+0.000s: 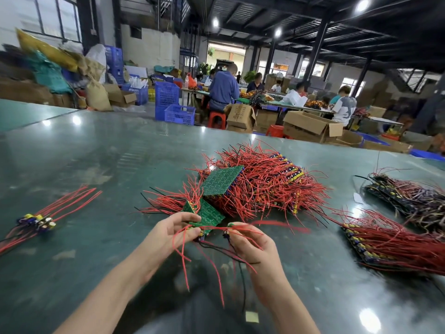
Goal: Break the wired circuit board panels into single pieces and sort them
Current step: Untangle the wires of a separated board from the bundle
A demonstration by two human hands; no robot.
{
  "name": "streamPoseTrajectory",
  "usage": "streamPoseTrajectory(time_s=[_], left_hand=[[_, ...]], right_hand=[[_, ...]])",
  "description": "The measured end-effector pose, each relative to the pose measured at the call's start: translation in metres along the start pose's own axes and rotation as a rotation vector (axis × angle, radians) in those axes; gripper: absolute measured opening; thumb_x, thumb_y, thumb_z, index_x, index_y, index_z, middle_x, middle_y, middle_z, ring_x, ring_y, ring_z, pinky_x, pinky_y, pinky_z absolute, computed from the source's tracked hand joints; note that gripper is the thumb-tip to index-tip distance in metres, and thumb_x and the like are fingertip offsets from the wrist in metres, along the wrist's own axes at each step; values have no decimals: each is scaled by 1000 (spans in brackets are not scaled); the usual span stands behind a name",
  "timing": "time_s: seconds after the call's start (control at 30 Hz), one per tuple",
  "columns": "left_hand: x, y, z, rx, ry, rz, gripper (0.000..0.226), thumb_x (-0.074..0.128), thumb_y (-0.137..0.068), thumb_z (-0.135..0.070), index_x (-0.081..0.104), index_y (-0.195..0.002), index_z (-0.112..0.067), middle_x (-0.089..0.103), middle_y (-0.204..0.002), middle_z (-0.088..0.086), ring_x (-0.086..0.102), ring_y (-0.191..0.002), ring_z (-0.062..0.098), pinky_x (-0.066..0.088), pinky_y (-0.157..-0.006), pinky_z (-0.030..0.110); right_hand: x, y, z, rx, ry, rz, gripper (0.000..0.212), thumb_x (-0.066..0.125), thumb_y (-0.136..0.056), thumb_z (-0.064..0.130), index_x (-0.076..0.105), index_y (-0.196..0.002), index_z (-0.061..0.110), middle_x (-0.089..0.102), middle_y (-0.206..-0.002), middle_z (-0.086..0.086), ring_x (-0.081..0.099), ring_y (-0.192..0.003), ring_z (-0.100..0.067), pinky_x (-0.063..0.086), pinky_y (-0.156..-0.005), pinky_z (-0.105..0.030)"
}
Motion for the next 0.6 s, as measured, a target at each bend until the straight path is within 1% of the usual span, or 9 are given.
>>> streamPoseTrajectory(time_s=[0.07,0.1,0.17,0.23,0.3,0.4,0.5,0.53,0.6], left_hand=[[-1,0,-1,34,-138,-9,30,75,-78,-15,65,-106,-18,73,-96,3,66,-95,15,49,-89,24],[2,0,0,33,-158,23,31,70,-81,-7,64,-110,-16,73,-102,5,66,-100,16,49,-92,25],[9,3,2,19,-164,127,38,61,-85,9,61,-116,-14,73,-107,5,66,-101,12,50,-88,20],[9,5,-1,47,-179,171,54,51,-70,11,60,-117,-14,72,-108,-1,64,-105,7,46,-86,13],[1,4,-9,117,-139,98,67,39,-54,9,62,-114,-12,72,-108,-1,62,-108,4,45,-89,15],[-25,4,-21,214,-1,-174,76,24,-56,33,64,-102,-12,75,-96,-5,65,-102,7,44,-92,24],[-60,10,-30,304,252,-457,69,24,-64,37,61,-95,-12,75,-85,-7,68,-88,6,51,-89,24],[-66,11,-32,322,402,-480,61,28,-71,34,61,-95,-12,74,-84,-5,69,-85,8,54,-87,26],[-54,10,-40,322,593,-360,40,38,-81,20,61,-95,-10,73,-87,4,70,-85,16,57,-85,31]], right_hand=[[-2,1,9,-60,53,-21,18,78,-72,9,69,-87,7,73,-78,5,66,-76,-2,50,-71,-14],[-2,1,11,-69,64,-40,10,73,-76,5,69,-84,8,72,-77,5,65,-74,-1,48,-69,-12],[-5,1,8,-51,60,-85,11,67,-81,1,70,-80,12,72,-73,6,64,-70,0,47,-66,-10],[-12,1,2,-10,4,-141,10,66,-83,3,70,-80,12,72,-72,5,63,-66,0,48,-62,-11],[-17,1,-3,25,-47,-172,7,66,-84,7,72,-82,12,72,-73,3,63,-64,-2,49,-59,-12],[-21,-1,-6,38,-93,-187,10,67,-84,10,74,-87,14,72,-78,3,62,-64,-3,49,-60,-13],[-18,-1,-4,34,-135,-165,16,70,-77,18,76,-91,23,70,-77,4,61,-65,-4,49,-61,-14],[-17,-1,-3,27,-140,-157,19,71,-74,23,76,-92,25,70,-77,4,60,-65,-4,48,-62,-14],[-17,0,0,3,-142,-159,26,72,-67,32,75,-92,26,71,-78,3,62,-68,-4,49,-62,-14]])
Point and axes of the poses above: each hand's wrist, its own y-axis away from the middle knuckle, its own x-axis out of the palm, z = x × y, the point moved 10 cm from there along -y, towards the middle knuckle
